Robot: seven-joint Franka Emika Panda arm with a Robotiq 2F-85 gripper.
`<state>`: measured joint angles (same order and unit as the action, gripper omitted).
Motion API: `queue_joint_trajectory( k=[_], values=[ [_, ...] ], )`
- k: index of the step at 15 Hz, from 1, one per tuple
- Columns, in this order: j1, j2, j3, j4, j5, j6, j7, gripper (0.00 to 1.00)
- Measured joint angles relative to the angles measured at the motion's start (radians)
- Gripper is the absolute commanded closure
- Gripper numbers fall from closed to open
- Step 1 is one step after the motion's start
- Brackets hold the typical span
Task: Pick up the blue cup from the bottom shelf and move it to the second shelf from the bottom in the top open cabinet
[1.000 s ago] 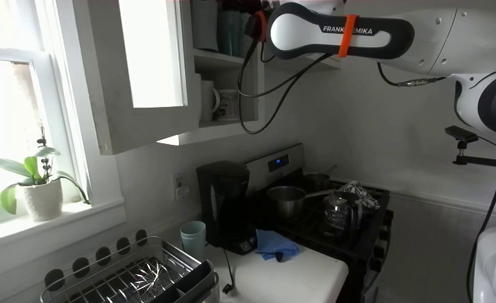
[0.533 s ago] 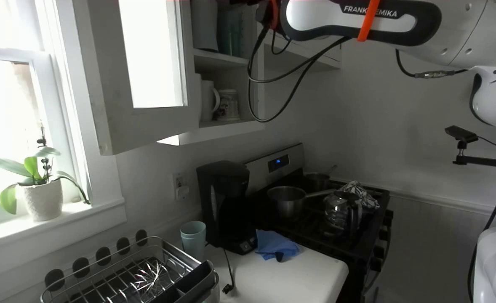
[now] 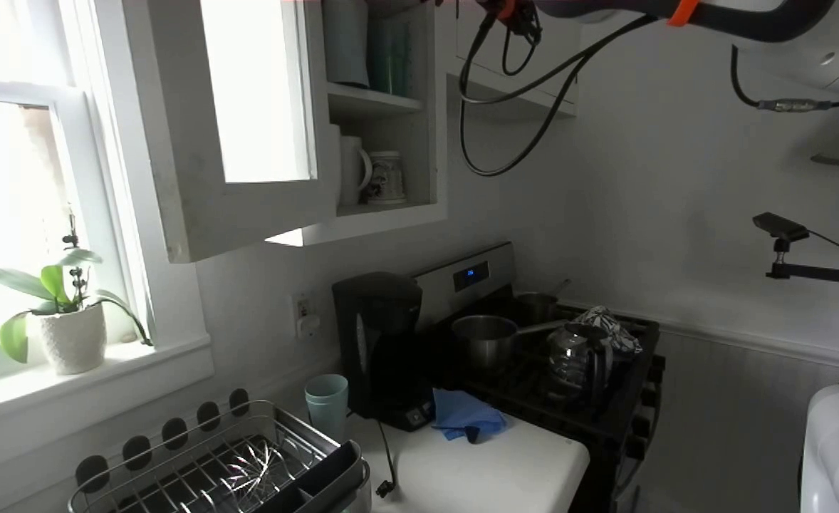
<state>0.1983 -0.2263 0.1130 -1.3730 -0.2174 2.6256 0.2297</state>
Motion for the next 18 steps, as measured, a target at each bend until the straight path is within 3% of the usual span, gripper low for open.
queue_joint_trajectory(
  k=[7, 18],
  values=[
    [0.006, -0.083, -0.024, -0.013, 0.052, -0.248, -0.014, 0.0],
    [0.04, -0.174, -0.098, -0.062, 0.357, -0.435, -0.275, 0.0]
  ],
)
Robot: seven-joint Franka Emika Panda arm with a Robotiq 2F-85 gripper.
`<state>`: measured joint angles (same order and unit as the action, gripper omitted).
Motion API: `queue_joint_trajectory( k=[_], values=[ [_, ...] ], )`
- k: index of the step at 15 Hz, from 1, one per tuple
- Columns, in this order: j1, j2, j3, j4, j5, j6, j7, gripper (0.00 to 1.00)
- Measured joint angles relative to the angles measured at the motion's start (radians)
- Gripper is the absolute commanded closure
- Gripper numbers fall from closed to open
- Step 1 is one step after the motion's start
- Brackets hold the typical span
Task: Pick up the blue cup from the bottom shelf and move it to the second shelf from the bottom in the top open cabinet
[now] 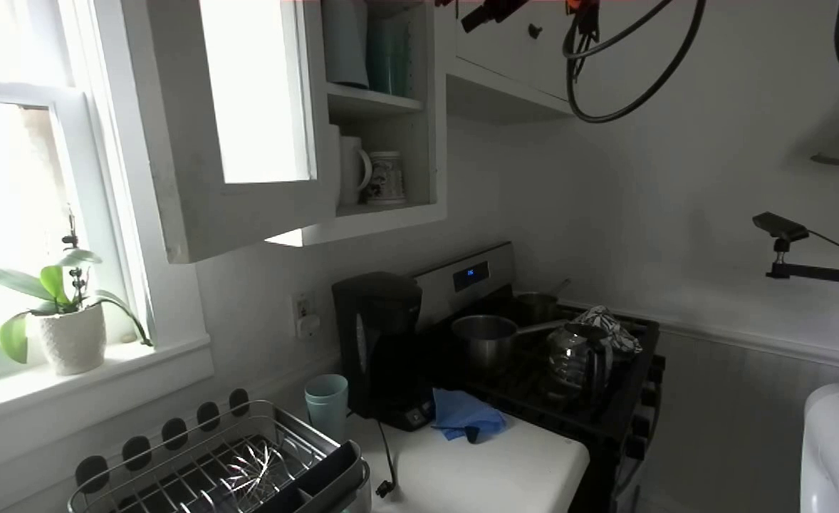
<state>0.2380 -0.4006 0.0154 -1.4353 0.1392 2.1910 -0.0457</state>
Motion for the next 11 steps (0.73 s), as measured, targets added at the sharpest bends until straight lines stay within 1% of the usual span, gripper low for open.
queue_joint_trajectory(
  k=[4, 7, 11],
  values=[
    [-0.018, -0.024, -0.009, -0.015, 0.014, -0.078, -0.041, 0.0],
    [-0.037, -0.04, -0.009, -0.025, 0.014, -0.115, -0.061, 0.0],
    [-0.038, -0.047, -0.009, -0.029, 0.014, -0.144, -0.08, 0.0]
  ],
)
